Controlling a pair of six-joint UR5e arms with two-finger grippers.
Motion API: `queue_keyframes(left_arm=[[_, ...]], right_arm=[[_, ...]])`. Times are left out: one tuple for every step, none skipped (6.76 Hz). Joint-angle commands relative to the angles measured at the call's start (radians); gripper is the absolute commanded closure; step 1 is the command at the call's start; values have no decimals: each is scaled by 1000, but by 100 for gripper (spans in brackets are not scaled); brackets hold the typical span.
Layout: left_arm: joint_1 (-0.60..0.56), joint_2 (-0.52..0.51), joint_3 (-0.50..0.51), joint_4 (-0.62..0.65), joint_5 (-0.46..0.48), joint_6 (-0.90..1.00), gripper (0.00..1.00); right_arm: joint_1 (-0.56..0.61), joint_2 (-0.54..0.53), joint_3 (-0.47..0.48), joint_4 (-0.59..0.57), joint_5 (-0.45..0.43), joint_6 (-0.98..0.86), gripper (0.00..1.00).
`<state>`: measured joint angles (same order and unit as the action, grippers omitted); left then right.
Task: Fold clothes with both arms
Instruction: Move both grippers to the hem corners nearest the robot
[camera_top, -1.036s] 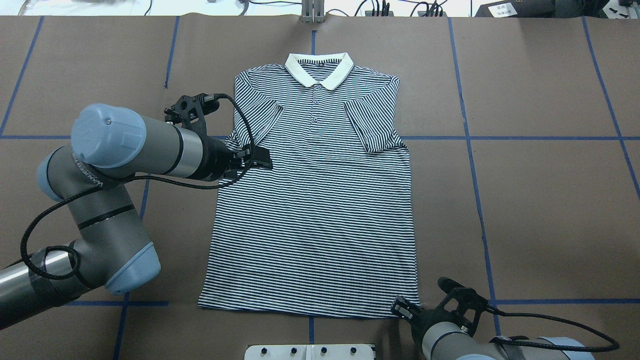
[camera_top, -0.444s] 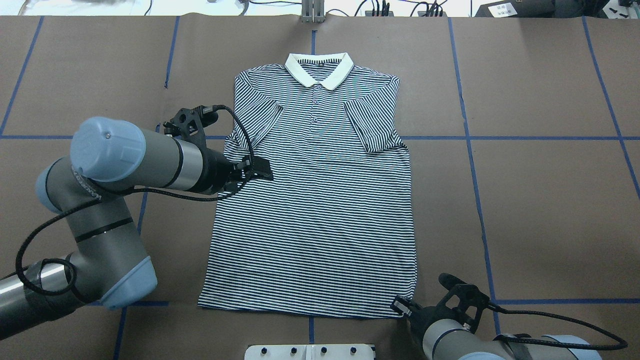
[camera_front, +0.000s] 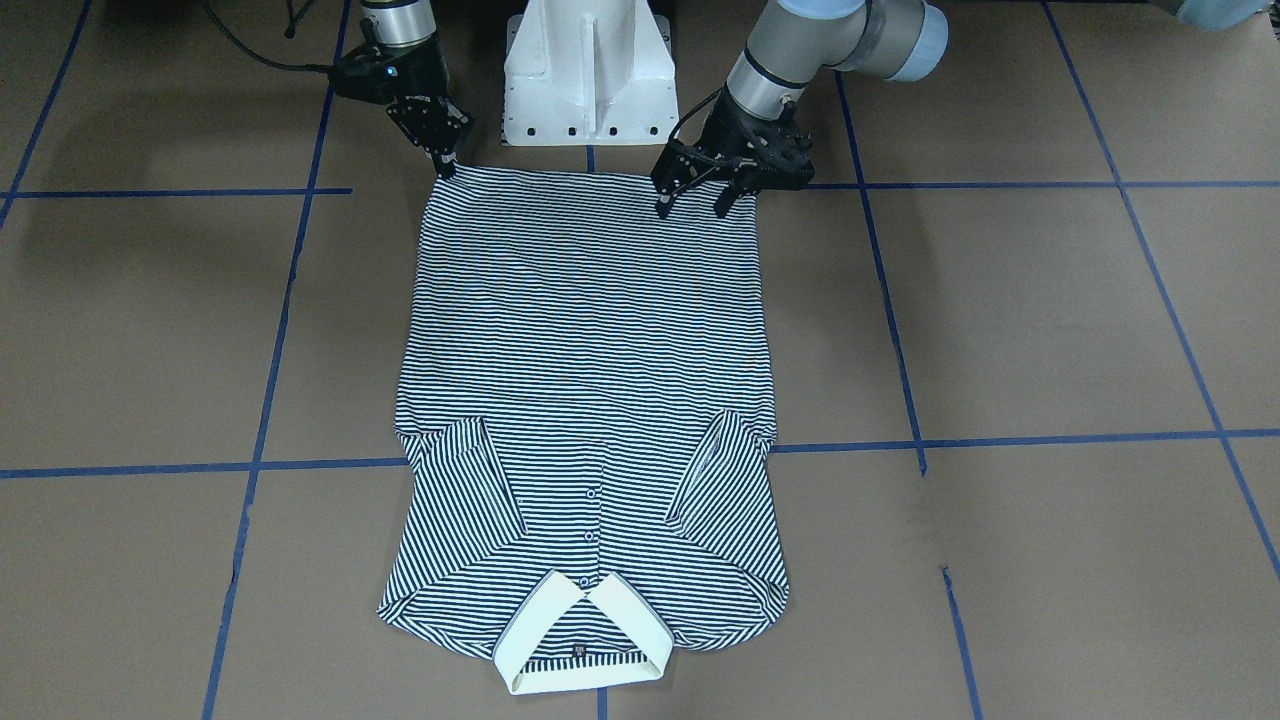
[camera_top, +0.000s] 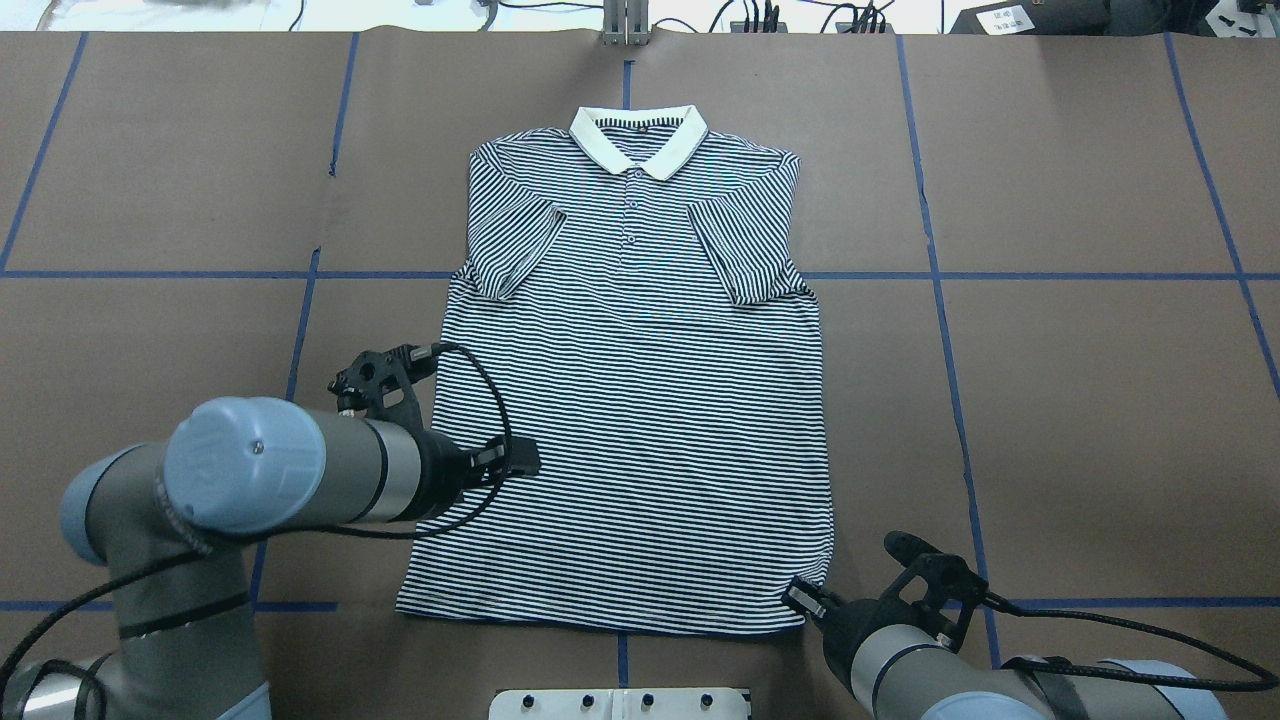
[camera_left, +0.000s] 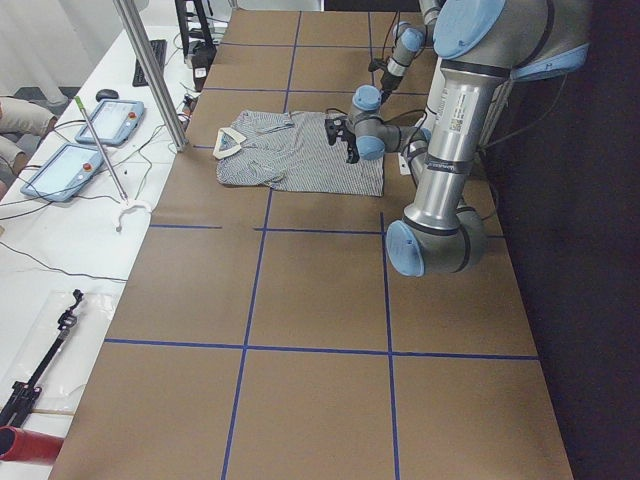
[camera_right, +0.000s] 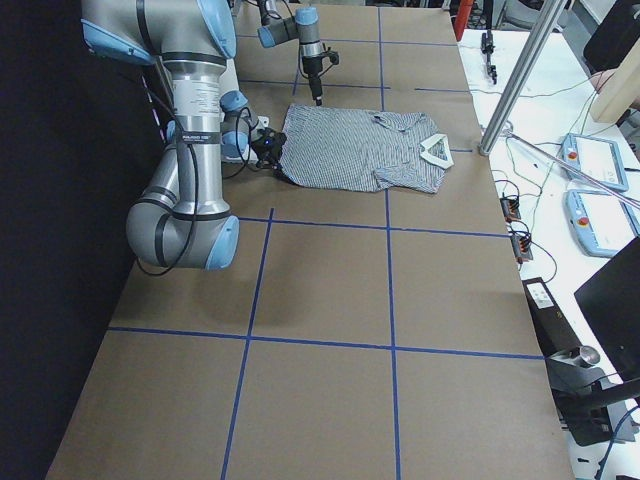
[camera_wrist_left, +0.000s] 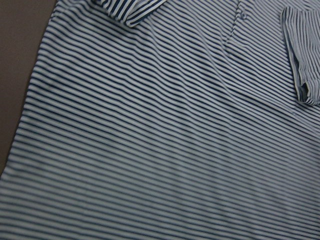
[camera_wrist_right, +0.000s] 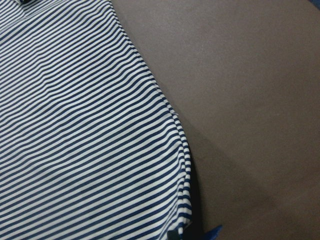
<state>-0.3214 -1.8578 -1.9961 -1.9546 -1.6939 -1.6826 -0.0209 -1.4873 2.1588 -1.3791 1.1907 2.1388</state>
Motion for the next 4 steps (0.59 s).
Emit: queue_keyframes(left_arm=[[85, 94, -41, 74, 86, -48, 9], [126, 92, -41, 150, 89, -90, 10], [140, 92, -40, 166, 91, -95, 10], [153, 95, -40, 166, 89, -98, 11]], right_arm=[[16, -1, 19, 0, 1, 0, 100], [16, -1, 19, 0, 1, -2, 100], [18, -1, 19, 0, 1, -2, 100], [19, 1, 19, 0, 1, -4, 100]])
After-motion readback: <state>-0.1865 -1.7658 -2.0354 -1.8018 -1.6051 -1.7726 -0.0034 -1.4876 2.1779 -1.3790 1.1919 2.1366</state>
